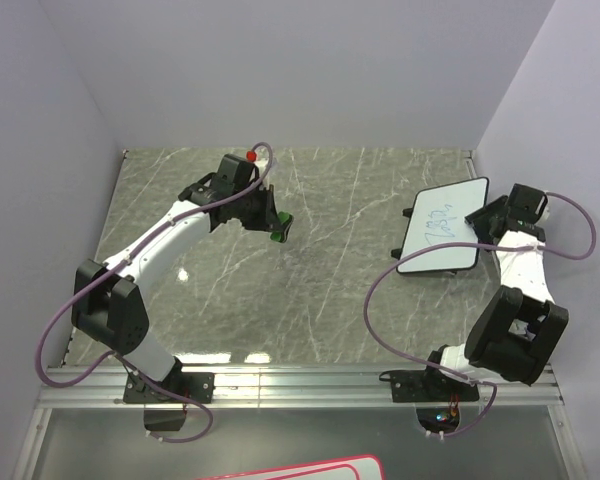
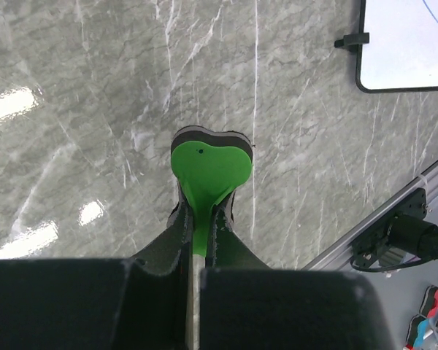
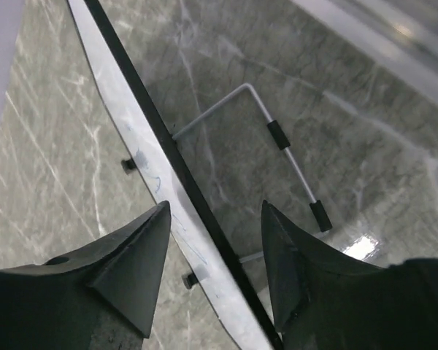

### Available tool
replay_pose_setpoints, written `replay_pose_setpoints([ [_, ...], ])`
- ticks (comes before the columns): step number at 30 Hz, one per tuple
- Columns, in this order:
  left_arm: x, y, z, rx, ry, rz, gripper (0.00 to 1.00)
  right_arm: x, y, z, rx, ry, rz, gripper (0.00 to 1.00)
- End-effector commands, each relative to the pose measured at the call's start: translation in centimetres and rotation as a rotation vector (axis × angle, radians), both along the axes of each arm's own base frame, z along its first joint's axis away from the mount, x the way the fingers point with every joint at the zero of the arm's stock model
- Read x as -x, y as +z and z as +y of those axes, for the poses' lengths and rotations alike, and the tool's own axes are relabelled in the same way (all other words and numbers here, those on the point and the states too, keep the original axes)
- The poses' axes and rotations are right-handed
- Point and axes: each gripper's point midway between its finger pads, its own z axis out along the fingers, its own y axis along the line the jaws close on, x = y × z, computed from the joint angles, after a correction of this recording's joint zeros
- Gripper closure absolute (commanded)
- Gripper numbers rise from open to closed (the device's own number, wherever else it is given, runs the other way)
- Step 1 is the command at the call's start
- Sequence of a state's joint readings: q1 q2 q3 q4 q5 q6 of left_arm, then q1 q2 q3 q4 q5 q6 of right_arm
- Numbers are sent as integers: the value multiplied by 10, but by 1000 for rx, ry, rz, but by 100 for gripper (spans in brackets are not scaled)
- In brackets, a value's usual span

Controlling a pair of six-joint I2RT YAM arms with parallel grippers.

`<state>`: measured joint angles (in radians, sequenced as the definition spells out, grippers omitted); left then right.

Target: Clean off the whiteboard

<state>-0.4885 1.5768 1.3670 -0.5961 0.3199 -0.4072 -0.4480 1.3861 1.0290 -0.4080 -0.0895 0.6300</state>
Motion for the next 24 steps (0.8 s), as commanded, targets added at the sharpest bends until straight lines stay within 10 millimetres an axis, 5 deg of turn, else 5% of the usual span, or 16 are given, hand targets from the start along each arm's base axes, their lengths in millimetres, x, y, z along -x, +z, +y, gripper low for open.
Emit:
replay_pose_setpoints([
  [1, 1, 11, -4, 20, -32, -24, 100, -7, -3, 19, -43, 95, -41, 42],
  [4, 1, 15, -3, 22, -23, -26, 100, -4, -15, 25, -50, 125, -22, 44],
  [11, 3, 19, 6, -1, 18, -40, 100, -5, -34, 46, -91, 221, -5, 81],
  [17, 1, 23, 8, -1, 49, -44, 100, -17, -26, 94, -93, 376, -24, 100],
  [24, 0, 26, 11, 0, 78, -42, 100, -16, -34, 160, -143, 538, -27, 100],
])
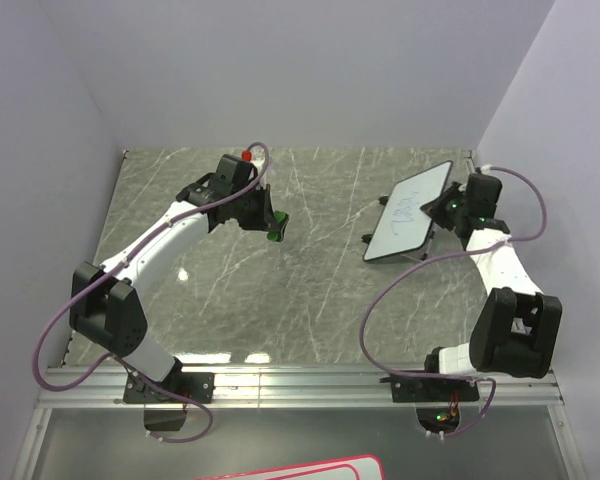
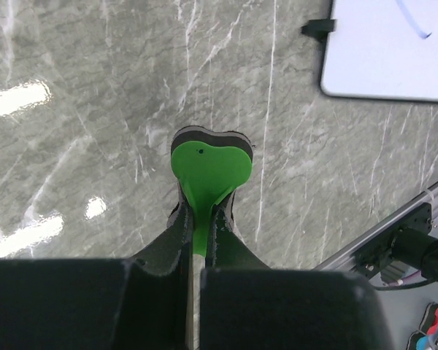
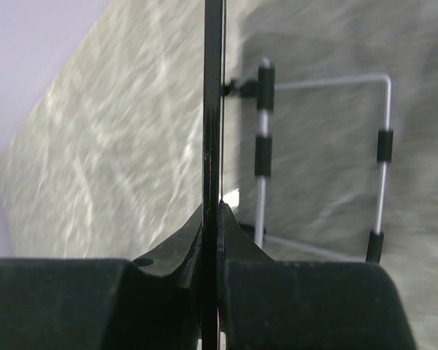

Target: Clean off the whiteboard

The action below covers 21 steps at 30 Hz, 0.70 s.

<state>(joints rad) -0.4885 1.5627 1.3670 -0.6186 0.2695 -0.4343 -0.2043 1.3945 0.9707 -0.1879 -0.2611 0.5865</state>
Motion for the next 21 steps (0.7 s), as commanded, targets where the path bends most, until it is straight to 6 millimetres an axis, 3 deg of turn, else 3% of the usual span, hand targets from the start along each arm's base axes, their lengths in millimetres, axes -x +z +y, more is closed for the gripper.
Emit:
replay_pose_setpoints([
  [1, 2, 25, 3, 22, 26, -49, 100, 33, -48, 61, -106, 191, 161, 100],
  [4, 5, 25, 5, 25, 34, -46, 100, 39, -54, 95, -129, 297, 166, 100],
  [5, 5, 24, 6, 24, 39, -44, 100, 43, -53, 120, -139, 382, 154, 100],
  [12, 9, 25, 9, 34, 60, -44, 100, 55, -29, 204, -190, 728, 57, 100],
  [16, 3, 27, 5, 42, 59, -52, 100, 40, -13, 226, -145, 792, 31, 100],
  [21, -15, 33, -4, 45, 58, -68, 100, 18, -7, 226, -86, 728, 55, 100],
])
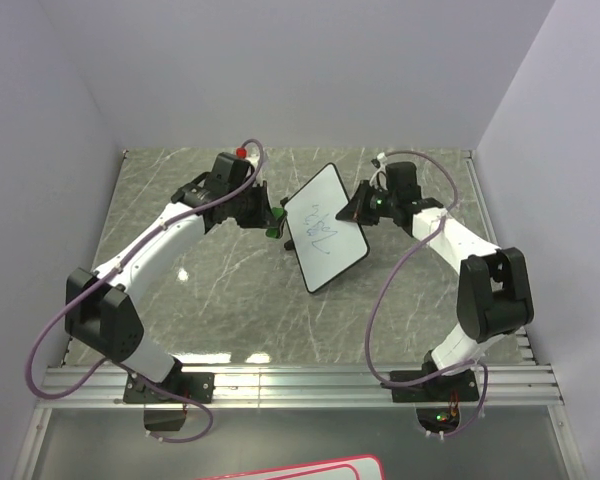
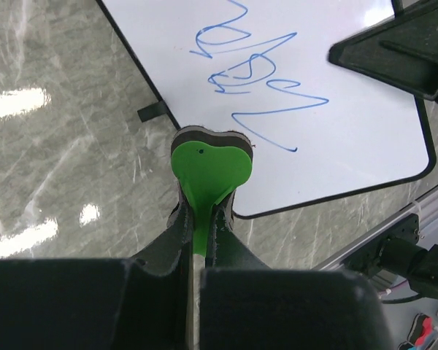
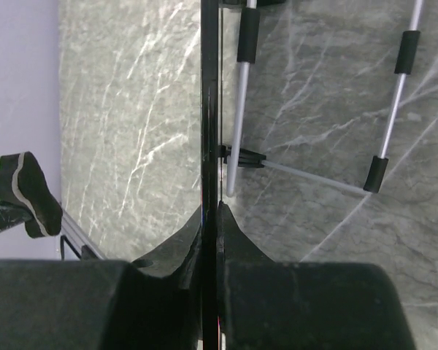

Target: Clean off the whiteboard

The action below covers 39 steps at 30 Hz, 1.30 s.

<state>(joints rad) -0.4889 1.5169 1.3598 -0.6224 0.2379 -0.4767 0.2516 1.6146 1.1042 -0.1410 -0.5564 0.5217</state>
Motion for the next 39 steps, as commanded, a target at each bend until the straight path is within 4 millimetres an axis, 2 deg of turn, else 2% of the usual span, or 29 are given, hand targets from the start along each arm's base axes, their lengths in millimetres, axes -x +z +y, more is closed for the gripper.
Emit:
replay_pose_setpoints([
  [1, -19, 21, -10, 29, 7, -54, 100, -10, 11, -3, 71, -23, -8, 100],
  [3, -27, 26, -14, 34, 5, -68, 100, -17, 19, -5, 87, -46, -21, 100],
  [6, -33, 31, -19, 39, -3, -77, 100, -26, 45, -5, 89, -54, -68, 100],
  [7, -34, 32, -19, 37, -3, -77, 100, -28, 60, -4, 80, -46, -96, 100],
  [9, -38, 32, -20, 32, -4, -81, 100, -25, 74, -5, 92, -32, -124, 100],
  [10, -39, 31, -20, 31, -4, -82, 100, -23, 89, -6, 86, -28, -156, 100],
  [14, -43, 28, -24, 36, -10, -81, 100, -13, 113, -10, 92, -22, -219, 100],
  [17, -44, 25, -29, 42, -26, -68, 100, -15, 121, -9, 69, -34, -240, 100],
  [21, -49, 26, -33, 48, -35, -66, 100, -30, 115, -6, 46, -72, -237, 100],
  [23, -52, 30, -36, 55, -37, -70, 100, -42, 105, -1, 26, -87, -213, 100],
  [26, -56, 23, -39, 51, -44, -54, 100, -58, 91, 3, 23, -111, -175, 100],
  [27, -57, 23, -39, 51, -43, -55, 100, -62, 94, 4, 23, -119, -179, 100],
  [28, -59, 21, -41, 52, -45, -54, 100, -66, 86, 5, 35, -126, -160, 100],
  [31, -64, 10, -52, 65, -68, -40, 99, -71, 81, 12, 42, -122, -150, 100],
  [35, -82, -19, -65, 25, -85, -15, 100, -73, 71, 21, 38, -108, -122, 100],
  [39, -93, -29, -83, 74, -114, 4, 100, -71, 57, 24, 51, -102, -91, 100],
])
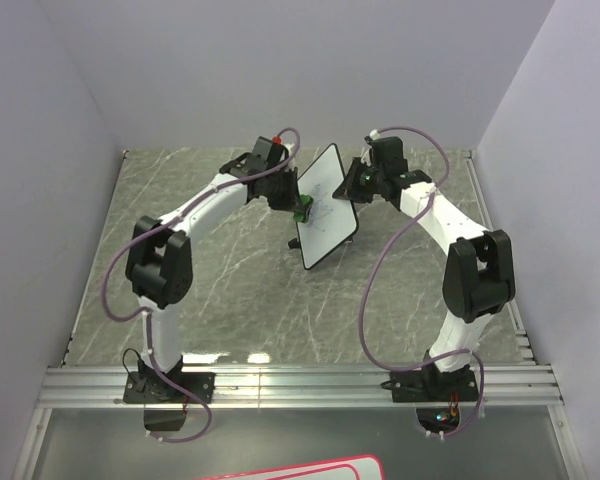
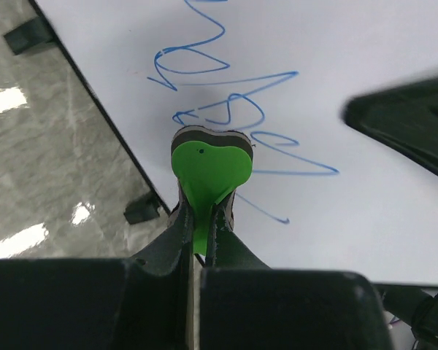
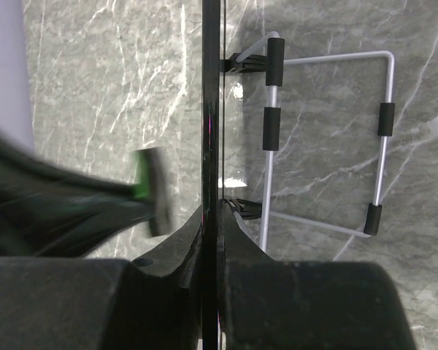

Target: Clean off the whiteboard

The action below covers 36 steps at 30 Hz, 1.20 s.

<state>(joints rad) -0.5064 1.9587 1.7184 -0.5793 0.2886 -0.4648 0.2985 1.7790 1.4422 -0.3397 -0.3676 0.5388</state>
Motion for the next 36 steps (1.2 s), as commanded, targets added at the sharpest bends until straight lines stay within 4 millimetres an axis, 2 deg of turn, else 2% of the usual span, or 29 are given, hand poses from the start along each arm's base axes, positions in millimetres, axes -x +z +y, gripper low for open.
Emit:
replay_pose_setpoints([
  [1, -11, 14, -27, 86, -61, -46, 100, -14, 31, 15, -56, 11, -82, 100],
  [5, -23, 9, -45, 134, -72, -22, 100, -8, 22, 19, -63, 24, -51, 100],
  [9, -26, 18, -62, 217, -110, -38, 100, -3, 10, 25, -60, 40, -19, 100],
  [12, -26, 18, -72, 270, -142, -24, 100, 1, 2, 31, -63, 64, 5, 100],
  [13, -29, 25, -76, 282, -153, -39, 100, 4, 2, 35, -64, 77, 10, 100],
  [14, -34, 15, -77, 267, -143, -30, 100, 5, 2, 36, -65, 84, 10, 100],
  [17, -53, 7, -68, 250, -96, -21, 100, 11, -1, 44, -69, 108, 21, 100],
  [21, -81, -11, -40, 248, -10, 8, 100, 14, -1, 47, -73, 127, 29, 100],
  [24, -90, -32, -32, 209, 13, 40, 100, 20, -3, 51, -76, 146, 44, 100],
  [29, -83, -70, -31, 168, -9, 136, 100, 26, -4, 55, -85, 165, 50, 100],
  [33, -58, -58, -54, 168, -133, 109, 100, 26, -5, 58, -92, 169, 55, 100],
  [34, -51, -42, -60, 186, -161, 90, 100, 26, -6, 59, -93, 172, 59, 100],
  [36, -37, -27, -75, 205, -219, 62, 100, 25, -5, 61, -100, 174, 59, 100],
])
